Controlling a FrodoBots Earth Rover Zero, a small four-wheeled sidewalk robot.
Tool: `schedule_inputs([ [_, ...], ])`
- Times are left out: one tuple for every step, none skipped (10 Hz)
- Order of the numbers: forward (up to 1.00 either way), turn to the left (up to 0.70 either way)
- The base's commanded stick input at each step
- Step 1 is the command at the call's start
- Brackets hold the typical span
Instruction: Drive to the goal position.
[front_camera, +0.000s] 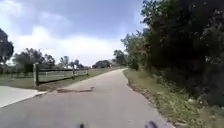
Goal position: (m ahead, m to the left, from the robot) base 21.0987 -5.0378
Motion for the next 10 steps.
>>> schedule_inputs([
  [0.7,0.0],
  [0.7,0.0],
  [0.7,0.0],
  [0.7,0.0],
  [0.7,0.0],
  [0.7,0.0],
  [0.7,0.0],
  [0.7,0.0],
  [0.7,0.0],
  [0.7,0.02],
])
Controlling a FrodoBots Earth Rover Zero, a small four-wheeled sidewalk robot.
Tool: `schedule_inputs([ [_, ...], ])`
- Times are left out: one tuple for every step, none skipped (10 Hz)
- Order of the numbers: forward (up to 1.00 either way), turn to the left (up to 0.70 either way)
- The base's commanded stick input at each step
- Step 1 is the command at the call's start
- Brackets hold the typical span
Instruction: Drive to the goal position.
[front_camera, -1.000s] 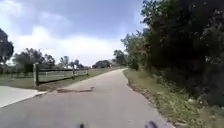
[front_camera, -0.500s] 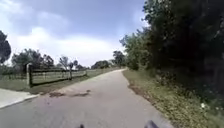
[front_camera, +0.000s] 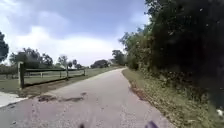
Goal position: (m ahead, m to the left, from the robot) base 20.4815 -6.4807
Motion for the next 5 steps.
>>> schedule_inputs([
  [0.7,0.14],
  [0.7,0.14],
  [0.7,0.14],
  [0.7,0.14],
  [0.7,0.14],
])
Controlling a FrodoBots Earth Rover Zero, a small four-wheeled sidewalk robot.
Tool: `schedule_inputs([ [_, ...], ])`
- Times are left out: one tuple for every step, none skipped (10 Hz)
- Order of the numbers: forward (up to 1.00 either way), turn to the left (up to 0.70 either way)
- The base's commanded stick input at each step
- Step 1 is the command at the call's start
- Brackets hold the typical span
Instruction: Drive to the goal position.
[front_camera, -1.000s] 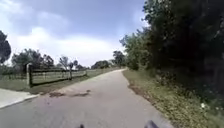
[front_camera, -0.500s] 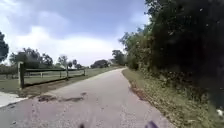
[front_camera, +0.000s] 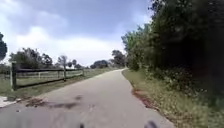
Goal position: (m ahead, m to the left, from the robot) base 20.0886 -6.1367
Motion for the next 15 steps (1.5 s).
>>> schedule_inputs([
  [0.7,0.14],
  [0.7,0.14],
  [0.7,0.14],
  [0.7,0.01],
  [0.7,0.0],
  [0.7,0.0],
  [0.7,0.0],
  [0.7,0.0],
  [0.7,0.0],
  [0.7,0.0],
  [0.7,0.0],
  [0.7,0.0],
  [0.7,0.0],
  [0.7,0.0],
  [0.7,0.0],
])
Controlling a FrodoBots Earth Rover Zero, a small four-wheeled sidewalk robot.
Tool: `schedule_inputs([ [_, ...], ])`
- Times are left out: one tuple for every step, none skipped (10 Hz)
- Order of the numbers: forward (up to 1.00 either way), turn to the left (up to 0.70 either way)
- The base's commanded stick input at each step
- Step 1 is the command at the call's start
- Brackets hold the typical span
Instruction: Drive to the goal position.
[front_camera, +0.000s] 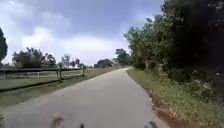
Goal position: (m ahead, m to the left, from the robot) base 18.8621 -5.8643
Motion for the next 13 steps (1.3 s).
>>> schedule_inputs([
  [0.7,0.0],
  [0.7,0.0],
  [0.7,0.0],
  [0.7,0.0],
  [0.7,0.0],
  [0.7,0.0],
  [0.7,0.0],
  [0.7,0.0],
  [0.7,0.0],
  [0.7,0.0],
  [0.61,0.0],
  [0.45,0.0],
  [0.27,0.0],
])
